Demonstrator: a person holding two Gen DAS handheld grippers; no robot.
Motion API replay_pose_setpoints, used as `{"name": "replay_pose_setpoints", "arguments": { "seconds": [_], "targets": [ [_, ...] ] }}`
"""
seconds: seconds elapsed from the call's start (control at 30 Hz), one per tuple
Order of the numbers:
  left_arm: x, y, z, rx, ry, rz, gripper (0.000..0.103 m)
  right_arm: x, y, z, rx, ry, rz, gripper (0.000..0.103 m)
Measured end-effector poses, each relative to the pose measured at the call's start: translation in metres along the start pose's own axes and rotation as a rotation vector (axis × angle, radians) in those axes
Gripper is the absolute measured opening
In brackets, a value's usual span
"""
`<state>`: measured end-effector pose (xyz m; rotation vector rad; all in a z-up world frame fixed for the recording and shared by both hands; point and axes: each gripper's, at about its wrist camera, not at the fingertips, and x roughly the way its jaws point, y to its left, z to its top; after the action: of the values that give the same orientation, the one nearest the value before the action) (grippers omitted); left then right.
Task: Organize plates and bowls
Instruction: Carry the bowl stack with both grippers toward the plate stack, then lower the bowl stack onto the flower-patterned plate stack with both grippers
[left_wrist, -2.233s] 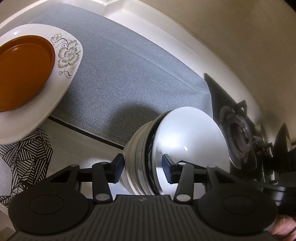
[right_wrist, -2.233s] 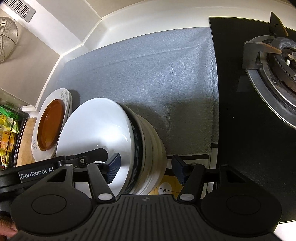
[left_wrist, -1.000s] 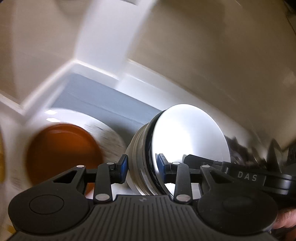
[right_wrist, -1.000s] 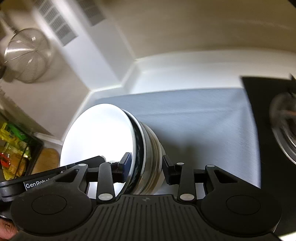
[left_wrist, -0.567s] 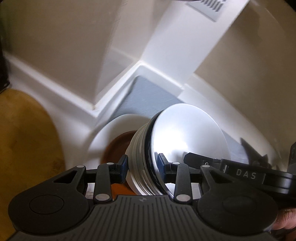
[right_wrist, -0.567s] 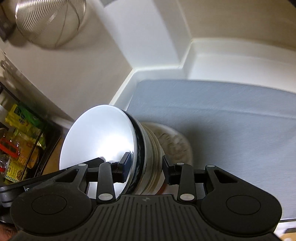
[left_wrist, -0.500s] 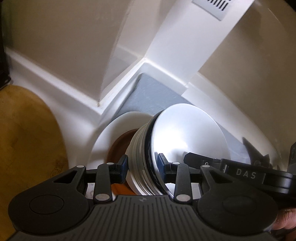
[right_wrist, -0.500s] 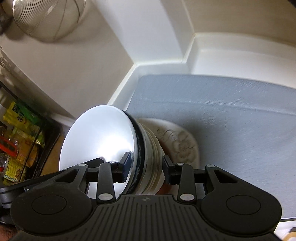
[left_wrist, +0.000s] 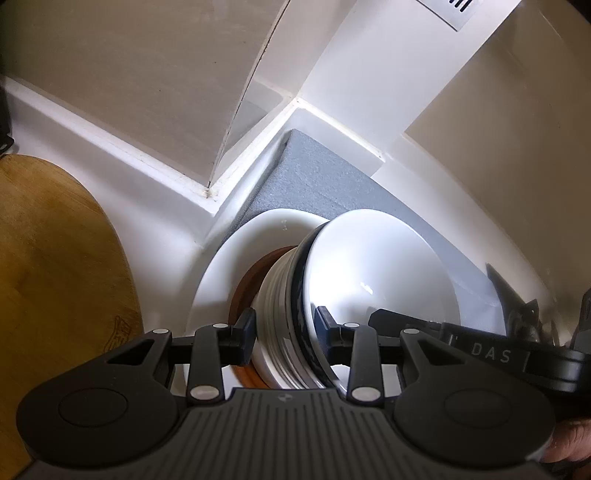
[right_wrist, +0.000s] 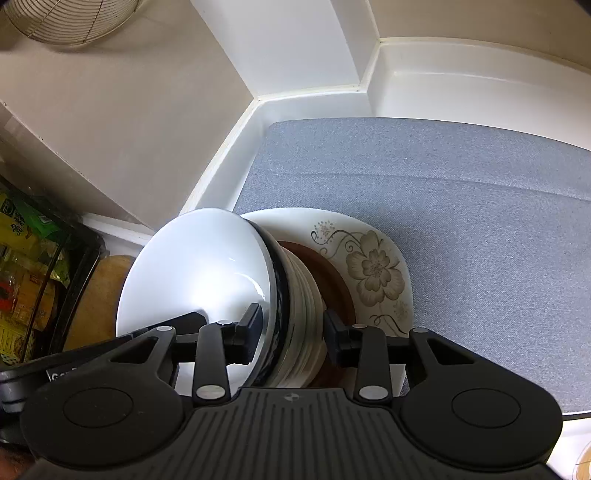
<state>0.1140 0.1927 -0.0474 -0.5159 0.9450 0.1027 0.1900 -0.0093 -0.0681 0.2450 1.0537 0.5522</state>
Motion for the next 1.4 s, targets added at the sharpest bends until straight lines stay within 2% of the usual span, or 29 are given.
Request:
{"name": "replay_pose_setpoints", "arguments": {
  "seconds": [0.13,0.4,0.5,0.63,0.67,0.7,0.73,0.83,0.87,0.97,1.2,1.4],
  "targets": [
    [-0.002,-0.002,0.002,0.028,-0.005,-0.001,0.039,0.000,0.000,-0.001,0.003,-0.001,-0.007,0.038],
    [-0.036,0.008,0.002,0.056,-0.102,-0.025,0.046,-0.006,0.006,-0.006,-0.010,-0.018,-0.036,0.044],
    [-0.054,0.018,-0.001,0.053,-0.152,-0.046,0.047,-0.021,0.009,-0.008,-0.039,-0.068,-0.060,0.047],
    [-0.071,0.040,-0.003,0.009,-0.234,-0.065,0.047,-0.052,0.010,-0.011,-0.081,-0.182,-0.082,0.047],
    [-0.072,0.046,-0.003,-0.008,-0.245,-0.073,0.045,-0.059,0.009,-0.011,-0.083,-0.209,-0.081,0.047],
    [-0.072,0.052,-0.002,-0.026,-0.248,-0.083,0.037,-0.066,0.006,-0.012,-0.079,-0.239,-0.081,0.047],
    [-0.070,0.057,0.000,-0.041,-0.248,-0.085,0.027,-0.072,0.002,-0.013,-0.068,-0.265,-0.077,0.047],
    [-0.063,0.069,0.003,-0.064,-0.245,-0.052,0.019,-0.076,-0.015,-0.019,-0.011,-0.298,-0.083,0.042],
    [-0.059,0.072,0.003,-0.075,-0.239,-0.049,0.019,-0.073,-0.021,-0.021,0.009,-0.295,-0.088,0.034],
    [-0.046,0.078,0.005,-0.098,-0.195,-0.045,0.019,-0.063,-0.037,-0.027,0.077,-0.266,-0.111,0.031],
    [-0.013,0.083,0.003,-0.130,-0.094,-0.075,0.021,-0.032,-0.056,-0.046,0.187,-0.185,-0.115,0.041],
    [0.004,0.078,0.003,-0.128,-0.051,-0.108,0.021,-0.015,-0.064,-0.054,0.234,-0.132,-0.085,0.042]
  ]
}}
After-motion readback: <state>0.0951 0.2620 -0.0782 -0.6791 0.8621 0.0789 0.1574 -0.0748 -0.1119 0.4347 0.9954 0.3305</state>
